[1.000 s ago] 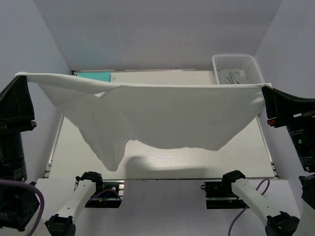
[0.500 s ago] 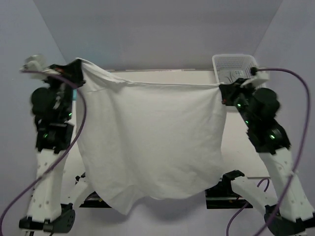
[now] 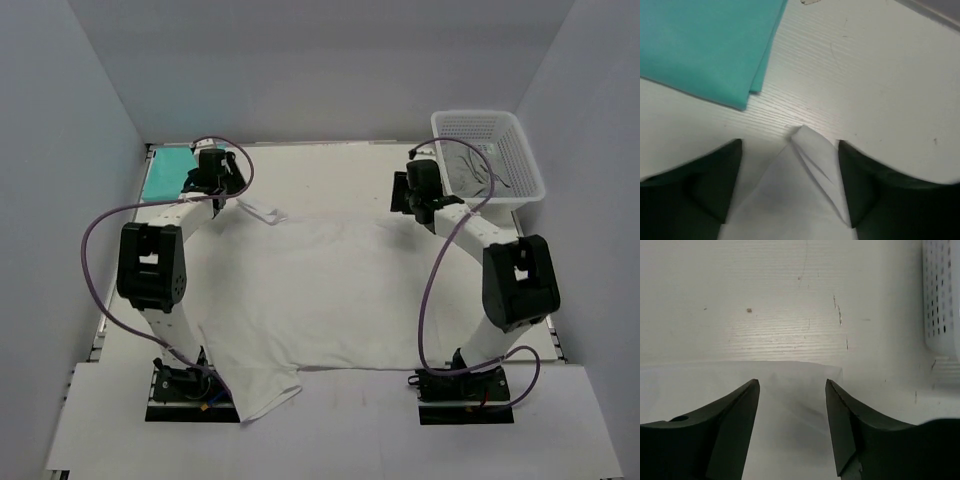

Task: Fold and stack the t-shirts
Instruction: Flatten out the tshirt

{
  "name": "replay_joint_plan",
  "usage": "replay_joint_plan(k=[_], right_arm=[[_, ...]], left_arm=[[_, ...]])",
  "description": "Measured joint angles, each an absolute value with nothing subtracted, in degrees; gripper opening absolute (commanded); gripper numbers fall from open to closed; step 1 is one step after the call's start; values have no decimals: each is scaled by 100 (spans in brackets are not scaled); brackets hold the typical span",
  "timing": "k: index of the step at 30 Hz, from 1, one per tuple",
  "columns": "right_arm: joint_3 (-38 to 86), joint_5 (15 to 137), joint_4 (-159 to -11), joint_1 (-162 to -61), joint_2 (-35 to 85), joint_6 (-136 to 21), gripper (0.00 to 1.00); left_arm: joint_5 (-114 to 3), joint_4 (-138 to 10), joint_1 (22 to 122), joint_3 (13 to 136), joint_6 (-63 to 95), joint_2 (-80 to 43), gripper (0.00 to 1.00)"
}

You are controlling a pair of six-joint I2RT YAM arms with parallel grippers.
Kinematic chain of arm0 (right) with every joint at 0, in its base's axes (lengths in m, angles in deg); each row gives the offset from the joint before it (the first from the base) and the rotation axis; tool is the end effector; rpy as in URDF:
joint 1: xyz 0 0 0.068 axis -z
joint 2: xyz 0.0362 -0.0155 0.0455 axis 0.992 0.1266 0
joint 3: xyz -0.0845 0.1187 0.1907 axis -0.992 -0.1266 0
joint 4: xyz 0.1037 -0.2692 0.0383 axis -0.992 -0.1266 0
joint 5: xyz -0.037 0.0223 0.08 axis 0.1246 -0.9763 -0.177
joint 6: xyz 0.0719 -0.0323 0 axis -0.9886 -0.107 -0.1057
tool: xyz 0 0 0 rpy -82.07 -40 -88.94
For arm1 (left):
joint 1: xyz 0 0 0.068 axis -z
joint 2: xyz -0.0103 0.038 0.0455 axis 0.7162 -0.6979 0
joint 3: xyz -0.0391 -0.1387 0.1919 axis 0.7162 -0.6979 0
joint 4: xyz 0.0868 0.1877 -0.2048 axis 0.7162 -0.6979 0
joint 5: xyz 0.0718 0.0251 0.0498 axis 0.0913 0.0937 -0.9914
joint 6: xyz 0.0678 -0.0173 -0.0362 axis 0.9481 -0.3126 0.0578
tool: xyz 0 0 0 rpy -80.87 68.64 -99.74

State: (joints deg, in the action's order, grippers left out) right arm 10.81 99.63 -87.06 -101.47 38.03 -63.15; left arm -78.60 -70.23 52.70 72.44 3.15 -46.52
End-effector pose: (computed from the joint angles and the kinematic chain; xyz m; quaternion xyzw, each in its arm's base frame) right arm 0.4013 0.1168 0.1701 0.0171 0.8787 0.0077 0.4771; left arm 0.4475 -0.0371 0.1550 -0.1938 0.8671 -0.0104 0.4587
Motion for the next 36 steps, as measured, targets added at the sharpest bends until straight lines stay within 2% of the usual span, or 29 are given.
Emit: replay_joint_plan(k=[2, 3, 5, 11, 16, 19, 23, 28, 36], right_arm=[[1398, 9984, -8693, -10136, 4151, -6232, 82], [1446, 9991, -8704, -10132, 4183, -6216, 87], [1452, 9993, -8792, -10134, 4118, -6164, 90], [1077, 9742, -8892, -10136, 3318, -6321, 90], [353, 9326, -8929, -10138, 2850, -6645, 90], [-18, 9108, -9047, -10147, 2953, -6848, 90], [-167, 8968, -9183, -10147, 3283, -7034, 90], [-40, 9053, -9286, -10138, 3818, -7165, 90], [1605, 9176, -9605, -9863, 5200, -7220, 90]], left_arm=[[-7773, -7067, 5274, 7471, 407, -4927, 100], [-7753, -7091, 5277, 7495, 429, -4951, 100], [-7709, -7135, 5283, 7522, 494, -4886, 100], [-7410, -7380, 5309, 7325, 580, -4195, 100], [-6787, -7517, 5338, 6123, 577, -3109, 100], [-6391, -7495, 5342, 5434, 566, -2903, 100], [-6238, -7712, 5379, 5255, 527, -3306, 100], [-6398, -7967, 5406, 5666, 523, -4112, 100], [-6765, -8179, 5417, 7281, 538, -5421, 100]])
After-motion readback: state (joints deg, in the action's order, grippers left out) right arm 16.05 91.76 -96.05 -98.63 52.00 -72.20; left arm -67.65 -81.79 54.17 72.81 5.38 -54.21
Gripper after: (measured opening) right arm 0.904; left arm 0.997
